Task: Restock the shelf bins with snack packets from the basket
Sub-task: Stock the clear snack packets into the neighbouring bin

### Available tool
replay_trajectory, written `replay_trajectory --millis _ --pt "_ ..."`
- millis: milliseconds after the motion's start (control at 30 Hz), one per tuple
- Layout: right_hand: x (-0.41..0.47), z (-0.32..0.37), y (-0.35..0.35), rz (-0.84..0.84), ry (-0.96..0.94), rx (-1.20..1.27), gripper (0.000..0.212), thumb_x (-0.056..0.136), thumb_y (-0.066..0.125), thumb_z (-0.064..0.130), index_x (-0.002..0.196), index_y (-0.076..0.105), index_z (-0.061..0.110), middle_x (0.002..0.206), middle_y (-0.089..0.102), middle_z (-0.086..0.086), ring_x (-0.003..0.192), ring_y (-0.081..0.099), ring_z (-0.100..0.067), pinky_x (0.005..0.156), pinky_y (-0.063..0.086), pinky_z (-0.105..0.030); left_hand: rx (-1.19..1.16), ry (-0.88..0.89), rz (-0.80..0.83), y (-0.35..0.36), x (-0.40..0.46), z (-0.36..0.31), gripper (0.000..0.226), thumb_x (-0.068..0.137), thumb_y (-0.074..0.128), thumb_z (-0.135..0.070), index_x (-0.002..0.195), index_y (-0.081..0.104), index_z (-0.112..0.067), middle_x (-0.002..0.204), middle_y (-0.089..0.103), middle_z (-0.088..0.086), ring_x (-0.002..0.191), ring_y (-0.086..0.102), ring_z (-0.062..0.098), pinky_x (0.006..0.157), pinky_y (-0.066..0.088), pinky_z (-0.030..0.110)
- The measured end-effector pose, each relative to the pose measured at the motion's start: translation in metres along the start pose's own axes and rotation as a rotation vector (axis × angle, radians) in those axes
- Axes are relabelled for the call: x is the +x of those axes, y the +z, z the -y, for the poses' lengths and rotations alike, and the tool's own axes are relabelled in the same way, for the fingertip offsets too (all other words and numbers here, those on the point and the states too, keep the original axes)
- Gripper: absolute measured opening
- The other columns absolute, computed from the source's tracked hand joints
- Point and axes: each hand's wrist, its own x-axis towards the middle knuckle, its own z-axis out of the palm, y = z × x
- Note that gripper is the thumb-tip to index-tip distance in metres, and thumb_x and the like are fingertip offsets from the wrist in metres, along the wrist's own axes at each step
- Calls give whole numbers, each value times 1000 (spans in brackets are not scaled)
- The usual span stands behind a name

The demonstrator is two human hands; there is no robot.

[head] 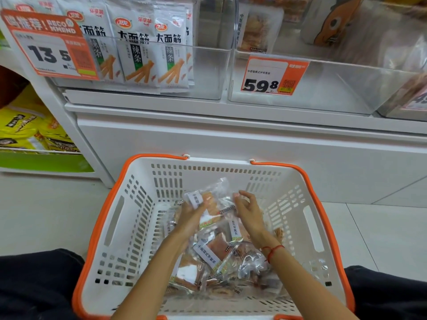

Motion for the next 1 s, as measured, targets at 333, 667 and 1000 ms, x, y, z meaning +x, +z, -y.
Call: replay_trajectory --millis 333,667,1000 --pt "-1 -75 -46 250 -76 -1347 84 87 58 30 152 4 24 154 14 -7 140 19 -29 111 24 -42 -273 -86 -71 -37 5 -4 26 98 46 -23 121 58 -27 119 65 -1 106 63 19 88 51 40" --pt "-7 -72 -53 152 -275 -1222 53 88 48 8 135 34 28 105 67 -2 86 63 -25 64 48 -33 -202 -126 -112 -40 4 -8 16 98 46 -18 101 62 -21 83 74 2 77 68 19 83 51 43" --pt "-9 -51 -49 336 -101 -874 50 73 78 12 120 62 19 98 68 6 82 60 -4 68 47 -6 -113 -198 -149 -46 1 -9 29 97 49 -29 115 57 -8 95 62 13 88 56 25 73 49 38"
